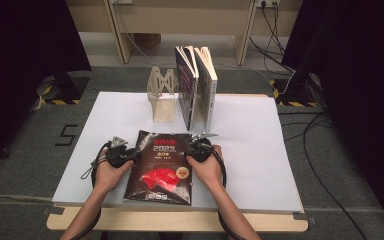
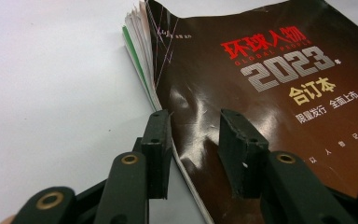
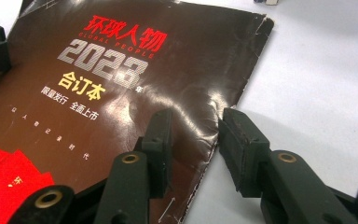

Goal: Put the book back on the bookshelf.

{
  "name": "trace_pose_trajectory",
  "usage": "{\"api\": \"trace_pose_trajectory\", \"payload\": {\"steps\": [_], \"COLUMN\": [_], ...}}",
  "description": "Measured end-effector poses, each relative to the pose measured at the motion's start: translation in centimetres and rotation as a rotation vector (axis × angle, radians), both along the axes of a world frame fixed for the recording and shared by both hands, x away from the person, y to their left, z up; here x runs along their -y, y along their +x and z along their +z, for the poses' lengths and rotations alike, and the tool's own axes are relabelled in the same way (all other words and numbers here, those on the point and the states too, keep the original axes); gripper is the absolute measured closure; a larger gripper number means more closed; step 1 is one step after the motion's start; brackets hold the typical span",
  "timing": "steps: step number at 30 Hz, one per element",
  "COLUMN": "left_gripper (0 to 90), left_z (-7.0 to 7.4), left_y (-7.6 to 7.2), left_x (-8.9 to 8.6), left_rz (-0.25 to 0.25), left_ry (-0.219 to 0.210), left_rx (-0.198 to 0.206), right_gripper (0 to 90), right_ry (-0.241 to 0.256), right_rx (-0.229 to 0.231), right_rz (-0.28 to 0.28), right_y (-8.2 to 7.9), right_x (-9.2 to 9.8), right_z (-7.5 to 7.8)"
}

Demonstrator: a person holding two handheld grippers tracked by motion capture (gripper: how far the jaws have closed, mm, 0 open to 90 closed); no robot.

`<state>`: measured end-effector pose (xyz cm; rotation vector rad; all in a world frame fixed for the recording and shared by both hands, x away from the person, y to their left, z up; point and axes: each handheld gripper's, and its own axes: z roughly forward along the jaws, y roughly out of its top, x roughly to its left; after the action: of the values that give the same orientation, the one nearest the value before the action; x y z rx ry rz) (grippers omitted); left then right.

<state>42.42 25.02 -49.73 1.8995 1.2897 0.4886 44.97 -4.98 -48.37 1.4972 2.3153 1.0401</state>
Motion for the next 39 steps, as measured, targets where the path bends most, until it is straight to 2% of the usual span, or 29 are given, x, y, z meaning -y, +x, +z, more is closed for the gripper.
{"api": "trace_pose_trajectory", "payload": {"steps": [3,12,24,28,30,34,35,37,39], "left_gripper": [64.5,64.7,64.6,64.1,64.0,62.9,60.8,58.0,54.0], "left_z": [0.1,0.1,0.1,0.2,0.2,0.2,0.1,0.1,0.2], "left_y": [-0.3,-2.0,-3.6,-4.0,-4.1,-3.9,-3.8,-3.8,-3.8], "left_x": [0.2,0.7,1.0,1.3,1.3,0.9,0.6,0.6,0.8], "left_rz": [-0.011,-0.021,-0.039,-0.059,-0.062,-0.065,-0.065,-0.067,-0.057], "left_ry": [0.023,0.017,0.019,0.061,0.066,0.031,-0.001,-0.008,-0.002], "left_rx": [0.004,0.004,0.007,0.019,0.02,0.004,-0.007,-0.01,0.006], "right_gripper": [66.2,66.3,66.6,66.7,66.6,67.0,68.1,68.4,67.1], "right_ry": [-0.014,-0.039,-0.033,-0.048,-0.053,-0.049,-0.049,-0.024,-0.005], "right_rx": [0.001,0.005,-0.004,-0.012,-0.01,-0.027,-0.048,-0.073,-0.067], "right_rz": [-0.003,0.006,0.007,0.011,0.014,0.023,0.037,0.04,0.025], "right_y": [-0.3,-1.6,-3.1,-3.4,-3.5,-3.5,-3.2,-2.7,-2.0], "right_x": [0.1,0.4,0.9,0.8,0.9,1.0,1.1,1.4,1.6], "right_z": [0.1,0.2,0.2,0.3,0.3,0.5,0.6,0.8,1.1]}}
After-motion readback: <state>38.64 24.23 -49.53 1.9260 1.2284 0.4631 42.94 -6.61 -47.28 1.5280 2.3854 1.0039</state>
